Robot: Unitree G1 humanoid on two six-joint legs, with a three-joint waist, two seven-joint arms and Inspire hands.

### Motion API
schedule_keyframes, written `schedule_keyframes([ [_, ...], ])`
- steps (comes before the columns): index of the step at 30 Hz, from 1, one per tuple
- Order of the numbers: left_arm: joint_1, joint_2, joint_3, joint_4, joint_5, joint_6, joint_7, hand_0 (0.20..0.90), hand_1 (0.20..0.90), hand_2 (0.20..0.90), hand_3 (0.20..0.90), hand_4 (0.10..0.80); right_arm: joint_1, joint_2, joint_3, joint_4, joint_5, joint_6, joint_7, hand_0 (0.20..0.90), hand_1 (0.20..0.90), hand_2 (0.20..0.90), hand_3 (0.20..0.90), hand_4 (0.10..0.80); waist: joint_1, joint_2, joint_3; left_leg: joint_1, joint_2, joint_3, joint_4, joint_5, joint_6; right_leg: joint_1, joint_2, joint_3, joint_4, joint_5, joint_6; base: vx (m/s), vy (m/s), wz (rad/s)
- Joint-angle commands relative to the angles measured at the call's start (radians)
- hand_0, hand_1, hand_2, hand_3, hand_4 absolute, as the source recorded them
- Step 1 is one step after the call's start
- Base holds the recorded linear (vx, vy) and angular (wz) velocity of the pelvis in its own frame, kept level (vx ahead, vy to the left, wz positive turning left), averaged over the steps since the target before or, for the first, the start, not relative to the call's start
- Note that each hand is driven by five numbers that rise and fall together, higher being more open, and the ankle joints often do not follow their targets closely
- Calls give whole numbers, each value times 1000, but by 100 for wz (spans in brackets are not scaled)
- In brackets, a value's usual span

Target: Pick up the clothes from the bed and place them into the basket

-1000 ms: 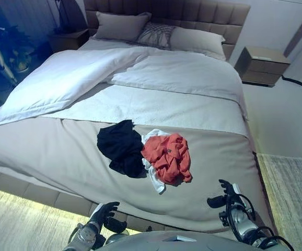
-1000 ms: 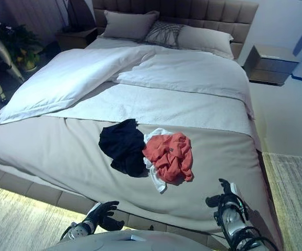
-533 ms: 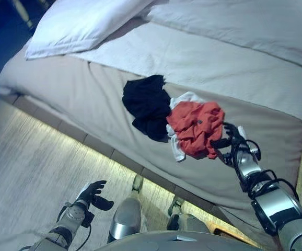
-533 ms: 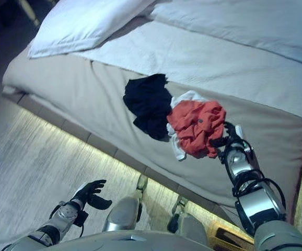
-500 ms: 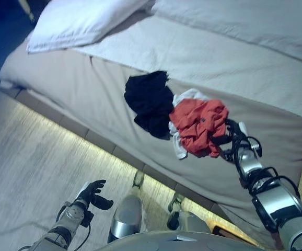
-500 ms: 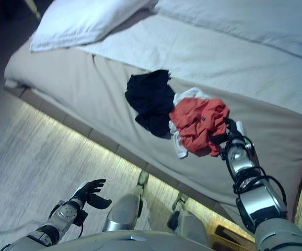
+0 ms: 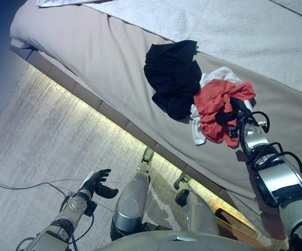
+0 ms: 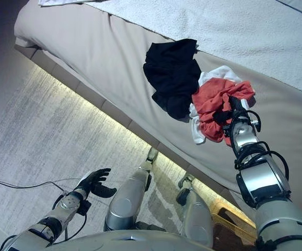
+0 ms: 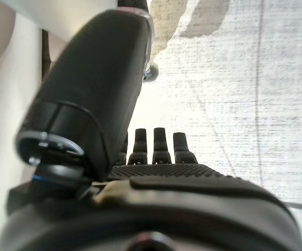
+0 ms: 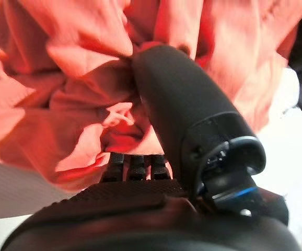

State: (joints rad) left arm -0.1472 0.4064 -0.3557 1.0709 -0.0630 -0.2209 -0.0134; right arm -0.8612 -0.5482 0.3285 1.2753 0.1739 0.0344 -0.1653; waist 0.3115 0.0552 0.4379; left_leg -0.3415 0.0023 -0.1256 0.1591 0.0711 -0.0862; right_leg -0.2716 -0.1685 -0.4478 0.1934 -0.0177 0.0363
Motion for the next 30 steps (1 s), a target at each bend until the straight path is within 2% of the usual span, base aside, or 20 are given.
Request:
schedule_keyframes([
  [1, 60, 55, -23, -22, -17, -5, -8, 900, 900, 900, 900, 800, 9, -20, 57, 3, -26, 48, 44, 467, 467, 467, 395, 295, 36, 45, -26, -95, -24, 69, 85, -37, 52, -18, -20, -10, 141, -65, 5, 2, -19, 9],
  [2, 63, 59, -23, -31, -19, -3, -3, 900, 900, 900, 900, 800, 14, -15, 55, 8, -23, 52, 42, 300, 300, 300, 200, 100, 40, 46, -25, -93, -26, 67, 84, -36, 51, -12, -20, -14, 138, -65, 6, 9, -30, 8],
  [5, 63, 60, -17, -46, -2, 7, 6, 900, 900, 900, 900, 800, 24, -4, 47, 21, -10, 56, 26, 300, 300, 300, 200, 100, 47, 50, -25, -87, -26, 64, 80, -33, 48, 4, -23, -22, 129, -63, 7, 19, -31, 5],
  [9, 68, 61, -23, -66, -4, 6, 10, 900, 900, 900, 900, 800, 15, -29, 17, 15, -1, 0, -57, 300, 300, 300, 200, 100, 48, 55, -30, -77, -24, 65, 79, -31, 38, 31, -20, -26, 111, -59, 9, 4, -6, 1],
  [15, 74, 67, -34, -78, 9, -4, 26, 900, 900, 900, 900, 800, 27, -68, -32, -21, 65, -54, -135, 300, 300, 300, 200, 100, 39, 32, -45, -37, -14, 75, 55, -36, 29, 82, -1, -19, 64, -51, 15, 7, -38, -1],
  [19, 95, 54, -32, -62, 12, -11, 46, 900, 900, 900, 900, 800, 55, -87, -106, -63, 232, -148, -128, 300, 300, 300, 200, 100, 19, 17, -69, 22, 2, 89, 12, -38, 18, 142, 24, 0, 10, -52, 17, -6, 12, -1],
  [20, 103, 48, -29, -51, 13, -19, 53, 900, 900, 900, 900, 800, 68, -89, -142, -82, 285, -176, -122, 300, 300, 300, 200, 100, 12, 16, -76, 30, 5, 101, -7, -8, 23, 151, 28, -12, -10, -28, 10, -43, 63, -8],
  [22, 116, 36, -18, -35, 26, -29, 58, 900, 900, 900, 900, 800, 96, -83, -191, -113, 337, -216, -114, 300, 300, 300, 200, 100, 3, 10, -91, 61, 12, 108, -34, -7, 20, 176, 38, -1, -30, -32, 13, -14, 44, -10],
  [25, 156, -3, 11, 4, 49, -45, 81, 900, 900, 900, 900, 800, 207, -53, -265, -243, 407, -262, -94, 300, 300, 300, 200, 100, -31, -9, -144, 143, 25, 130, -97, -9, 14, 235, 54, 25, -82, -33, 20, 72, 53, -16],
  [30, 206, -50, 44, 26, 69, -52, 107, 900, 900, 900, 900, 800, 381, 8, -296, -536, 444, -301, -107, 300, 300, 300, 200, 100, -94, -37, -210, 227, 46, 171, -162, -7, 8, 284, 65, 66, -143, -13, 28, 50, 41, -15],
])
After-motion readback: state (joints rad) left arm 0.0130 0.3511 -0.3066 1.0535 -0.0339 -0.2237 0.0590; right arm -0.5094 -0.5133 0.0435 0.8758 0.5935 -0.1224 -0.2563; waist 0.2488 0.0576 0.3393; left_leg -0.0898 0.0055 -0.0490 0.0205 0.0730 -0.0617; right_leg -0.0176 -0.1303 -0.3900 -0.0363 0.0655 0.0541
